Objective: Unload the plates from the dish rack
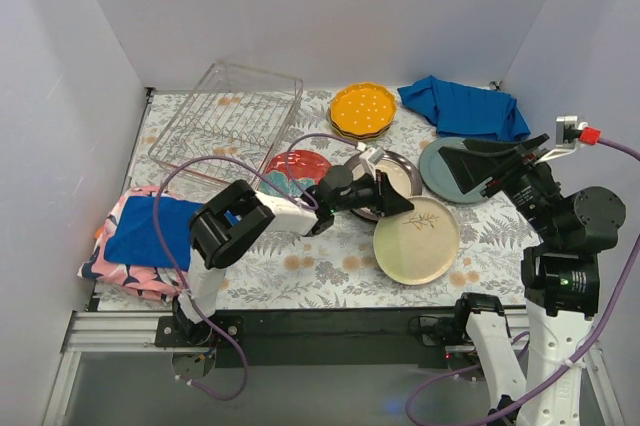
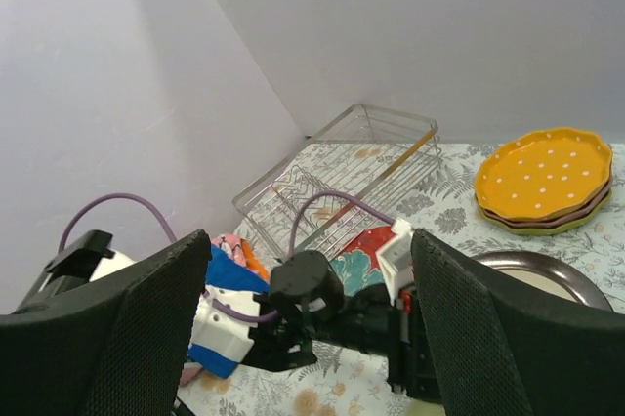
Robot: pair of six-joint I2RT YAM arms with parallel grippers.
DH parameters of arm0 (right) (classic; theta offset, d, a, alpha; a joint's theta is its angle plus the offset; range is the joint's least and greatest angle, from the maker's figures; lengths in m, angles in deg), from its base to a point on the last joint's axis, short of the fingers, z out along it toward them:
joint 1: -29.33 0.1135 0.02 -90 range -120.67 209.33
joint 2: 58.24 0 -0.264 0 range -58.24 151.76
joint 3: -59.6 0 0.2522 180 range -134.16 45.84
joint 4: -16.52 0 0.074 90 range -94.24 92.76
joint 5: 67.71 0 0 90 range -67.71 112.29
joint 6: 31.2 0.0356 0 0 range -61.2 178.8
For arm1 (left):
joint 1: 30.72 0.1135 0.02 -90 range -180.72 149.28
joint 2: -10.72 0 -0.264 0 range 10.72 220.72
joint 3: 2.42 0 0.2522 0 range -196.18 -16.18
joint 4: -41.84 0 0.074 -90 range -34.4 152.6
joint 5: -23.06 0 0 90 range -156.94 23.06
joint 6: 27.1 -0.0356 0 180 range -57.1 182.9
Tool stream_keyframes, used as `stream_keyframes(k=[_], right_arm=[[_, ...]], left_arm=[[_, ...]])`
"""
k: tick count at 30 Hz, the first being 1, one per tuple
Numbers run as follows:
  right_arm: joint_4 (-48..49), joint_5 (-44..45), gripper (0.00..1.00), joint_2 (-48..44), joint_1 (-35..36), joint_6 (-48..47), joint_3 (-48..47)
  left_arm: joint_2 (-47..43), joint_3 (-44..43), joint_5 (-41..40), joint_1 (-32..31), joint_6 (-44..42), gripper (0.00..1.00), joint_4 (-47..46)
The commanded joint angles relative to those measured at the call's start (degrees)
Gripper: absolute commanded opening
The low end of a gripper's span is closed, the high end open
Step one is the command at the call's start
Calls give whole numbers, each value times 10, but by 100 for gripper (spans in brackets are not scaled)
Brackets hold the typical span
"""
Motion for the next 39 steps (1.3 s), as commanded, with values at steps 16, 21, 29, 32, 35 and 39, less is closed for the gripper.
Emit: stream_keyframes(k=[16,21,29,32,35,39], right_arm=[[-26,1,89,-19,-1,-28,-26],[-30,11,90,-23,-1,-33,-26],[-30,15,90,-26,-1,-37,-26],[-30,16,90,-26,-1,-38,-28],[-31,17,91,-28,-1,-39,-32],[-31,19,91,-27,-1,-40,-32]], left_arm=[[162,-202,8,-65,36,0,-109],[188,-226,8,-70,31,0,-94],[223,-268,5,-71,10,6,-61],[231,-279,5,-70,5,8,-54],[230,-283,-5,-70,-13,10,-31],[230,-286,-16,-70,-42,16,-12]])
